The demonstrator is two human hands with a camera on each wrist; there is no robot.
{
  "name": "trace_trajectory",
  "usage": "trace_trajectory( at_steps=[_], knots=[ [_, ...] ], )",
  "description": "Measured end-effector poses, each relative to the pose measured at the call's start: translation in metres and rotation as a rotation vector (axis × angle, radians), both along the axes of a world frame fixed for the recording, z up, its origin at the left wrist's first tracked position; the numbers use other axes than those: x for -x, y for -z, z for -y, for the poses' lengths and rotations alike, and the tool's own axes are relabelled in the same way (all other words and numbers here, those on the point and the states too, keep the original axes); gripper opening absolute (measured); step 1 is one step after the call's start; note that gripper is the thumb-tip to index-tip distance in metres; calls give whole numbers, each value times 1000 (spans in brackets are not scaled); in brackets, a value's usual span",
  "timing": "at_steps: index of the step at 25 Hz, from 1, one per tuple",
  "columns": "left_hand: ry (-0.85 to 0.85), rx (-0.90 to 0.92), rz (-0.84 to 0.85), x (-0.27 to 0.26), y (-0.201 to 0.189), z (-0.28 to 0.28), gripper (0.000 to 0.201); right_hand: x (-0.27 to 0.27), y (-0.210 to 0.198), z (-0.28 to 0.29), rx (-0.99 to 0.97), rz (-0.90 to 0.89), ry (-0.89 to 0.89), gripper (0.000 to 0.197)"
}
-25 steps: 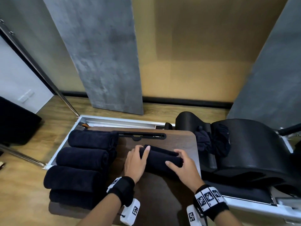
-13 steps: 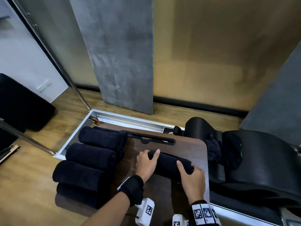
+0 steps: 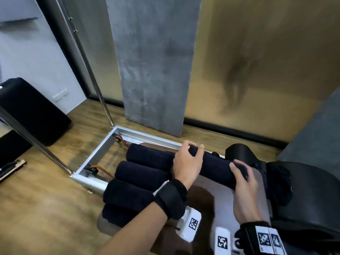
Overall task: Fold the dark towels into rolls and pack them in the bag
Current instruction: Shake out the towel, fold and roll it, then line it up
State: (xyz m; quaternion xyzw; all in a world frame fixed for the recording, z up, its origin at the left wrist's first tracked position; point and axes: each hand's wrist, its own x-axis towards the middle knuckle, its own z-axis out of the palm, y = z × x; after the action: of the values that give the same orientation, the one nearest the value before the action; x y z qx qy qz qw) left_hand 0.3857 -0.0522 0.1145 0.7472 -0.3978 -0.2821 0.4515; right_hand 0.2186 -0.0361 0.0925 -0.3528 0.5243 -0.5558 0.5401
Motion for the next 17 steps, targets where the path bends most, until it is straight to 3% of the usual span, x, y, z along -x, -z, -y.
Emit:
trace_trajectory(
  at_steps=[4,8,12,17],
  knots=[
    [-92,86,122,-102,-42,-21,34,-97,-31,-3,20,60,-116,22],
    [-185,-35,145,-185,-35,-36,34,-176,-25,-16,-12,-17,-206,39],
    [-96,-171,139,-216,-1,-46,37,-212,-5,-32,-61,-310,-181,47],
    [-44,33,-108,-226,28,-69,56,-217,0,-39,-90,-367,-125,62]
  ],
)
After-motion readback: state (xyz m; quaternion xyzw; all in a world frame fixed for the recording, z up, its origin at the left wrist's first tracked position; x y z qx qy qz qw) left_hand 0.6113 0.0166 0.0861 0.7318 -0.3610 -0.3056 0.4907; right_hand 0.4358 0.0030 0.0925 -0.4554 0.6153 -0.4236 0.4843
